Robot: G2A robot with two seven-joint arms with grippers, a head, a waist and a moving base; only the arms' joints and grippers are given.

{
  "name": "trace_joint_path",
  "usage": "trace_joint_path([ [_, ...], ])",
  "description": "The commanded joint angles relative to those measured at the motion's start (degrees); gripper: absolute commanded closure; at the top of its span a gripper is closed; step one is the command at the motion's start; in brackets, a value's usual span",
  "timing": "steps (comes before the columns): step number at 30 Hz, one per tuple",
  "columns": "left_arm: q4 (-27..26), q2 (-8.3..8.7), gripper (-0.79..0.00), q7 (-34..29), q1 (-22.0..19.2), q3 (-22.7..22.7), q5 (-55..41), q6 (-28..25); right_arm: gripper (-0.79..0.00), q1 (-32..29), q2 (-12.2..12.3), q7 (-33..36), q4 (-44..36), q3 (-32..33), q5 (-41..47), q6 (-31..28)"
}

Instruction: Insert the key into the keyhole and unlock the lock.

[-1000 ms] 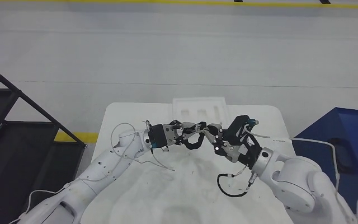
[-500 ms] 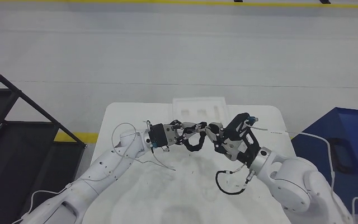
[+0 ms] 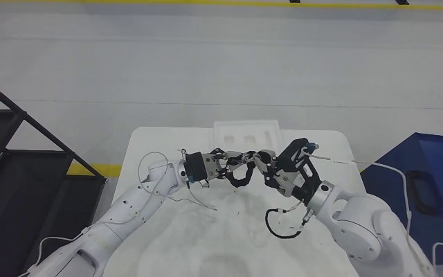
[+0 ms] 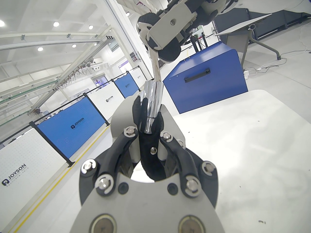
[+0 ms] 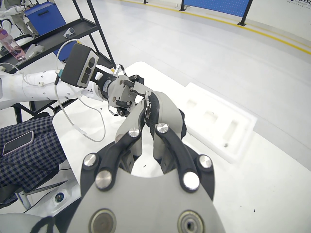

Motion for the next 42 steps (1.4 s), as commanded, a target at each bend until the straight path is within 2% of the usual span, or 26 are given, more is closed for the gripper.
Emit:
trace_joint_path([
  [1, 0.0, -0.05, 0.000, 0.0, 0.1, -0.2, 0.0, -0.2, 0.000, -0.1, 0.0, -0.4, 0.0, 0.1, -0.1, -0.1],
  [25, -0.3, -0.81, 0.000, -1.1, 1.0, -1.6, -0.3, -3.6, 0.000, -0.1, -0.6, -1.8, 1.5, -0.3, 0.3, -0.8],
  [42, 0.0, -1.37, 0.000, -1.9, 1.7, -3.0, -3.2, -6.4, 0.000, -0.6, -1.0, -5.3, 3.2, -0.4, 0.5, -1.3],
])
